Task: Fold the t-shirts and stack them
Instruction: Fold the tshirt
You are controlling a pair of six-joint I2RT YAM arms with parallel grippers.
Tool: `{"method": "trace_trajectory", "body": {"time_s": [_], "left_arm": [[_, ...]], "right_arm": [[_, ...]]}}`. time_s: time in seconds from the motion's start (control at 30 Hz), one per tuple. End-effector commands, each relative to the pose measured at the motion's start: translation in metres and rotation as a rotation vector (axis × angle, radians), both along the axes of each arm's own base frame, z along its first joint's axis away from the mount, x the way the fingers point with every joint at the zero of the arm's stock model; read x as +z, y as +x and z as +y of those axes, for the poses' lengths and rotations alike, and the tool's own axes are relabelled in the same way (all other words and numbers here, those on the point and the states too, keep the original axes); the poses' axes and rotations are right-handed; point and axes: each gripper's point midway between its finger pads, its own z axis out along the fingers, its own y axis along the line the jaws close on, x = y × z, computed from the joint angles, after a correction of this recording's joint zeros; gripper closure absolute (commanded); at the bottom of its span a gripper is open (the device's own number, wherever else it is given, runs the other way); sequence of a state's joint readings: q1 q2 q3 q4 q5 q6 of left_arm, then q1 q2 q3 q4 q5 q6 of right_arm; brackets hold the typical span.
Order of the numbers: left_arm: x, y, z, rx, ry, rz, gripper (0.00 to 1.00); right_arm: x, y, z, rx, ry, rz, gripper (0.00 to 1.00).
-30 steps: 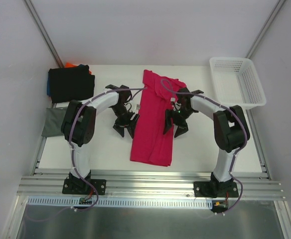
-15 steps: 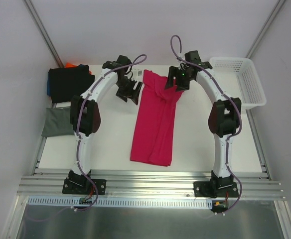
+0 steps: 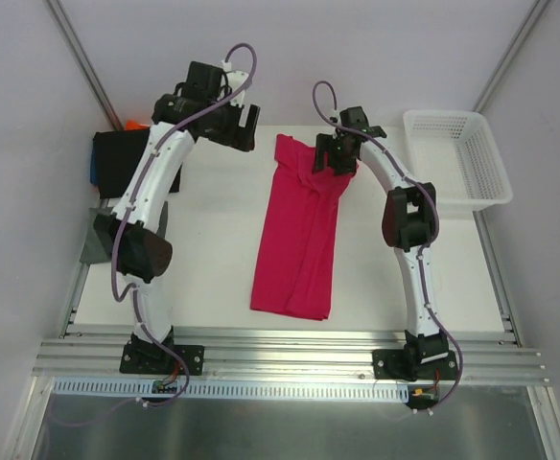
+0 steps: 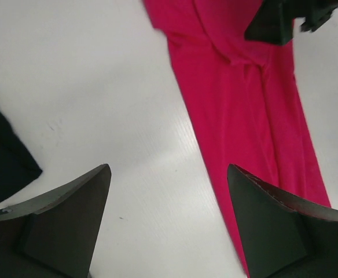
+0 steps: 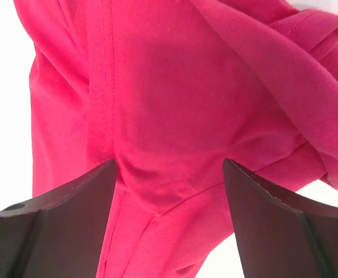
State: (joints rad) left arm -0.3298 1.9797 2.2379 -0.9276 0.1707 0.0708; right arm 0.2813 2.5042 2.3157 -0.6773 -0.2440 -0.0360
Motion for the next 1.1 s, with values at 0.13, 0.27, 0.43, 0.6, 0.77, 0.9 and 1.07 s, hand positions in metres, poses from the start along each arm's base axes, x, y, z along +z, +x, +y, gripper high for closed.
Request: {"method": "trace_trajectory", "body": {"time_s": [0.13, 0.27, 0.43, 0.6, 0.77, 0.9, 1.07], "left_arm": [[0.093, -0.034, 0.023, 0.026, -0.031, -0.220, 0.17], [0.112, -0.038, 0.030, 0.024, -0.014, -0.285, 0.17], [0.121, -0.044, 0.040, 0.049, 0.022, -0.319, 0.16], [0.122, -0.049, 0.047, 0.062, 0.051, -0.331, 0.15], [0.124, -0.051, 0.053, 0.073, 0.073, -0.342, 0.14], [0.119, -0.055, 0.060, 0.088, 0.101, -0.336, 0.14], [0.115, -0.061, 0.062, 0.085, 0.105, -0.324, 0.14]], "right_arm": [[0.018, 0.031, 0.004, 0.009, 0.008, -0.123, 0.19], [0.020, 0.043, 0.011, 0.028, 0.036, -0.169, 0.16], [0.025, 0.069, 0.011, -0.013, 0.086, -0.243, 0.13], [0.029, 0.079, 0.019, -0.017, 0.130, -0.288, 0.13], [0.029, 0.081, 0.035, 0.002, 0.191, -0.294, 0.13], [0.031, 0.082, 0.049, 0.018, 0.241, -0.304, 0.13], [0.030, 0.079, 0.066, 0.037, 0.277, -0.299, 0.13]]}}
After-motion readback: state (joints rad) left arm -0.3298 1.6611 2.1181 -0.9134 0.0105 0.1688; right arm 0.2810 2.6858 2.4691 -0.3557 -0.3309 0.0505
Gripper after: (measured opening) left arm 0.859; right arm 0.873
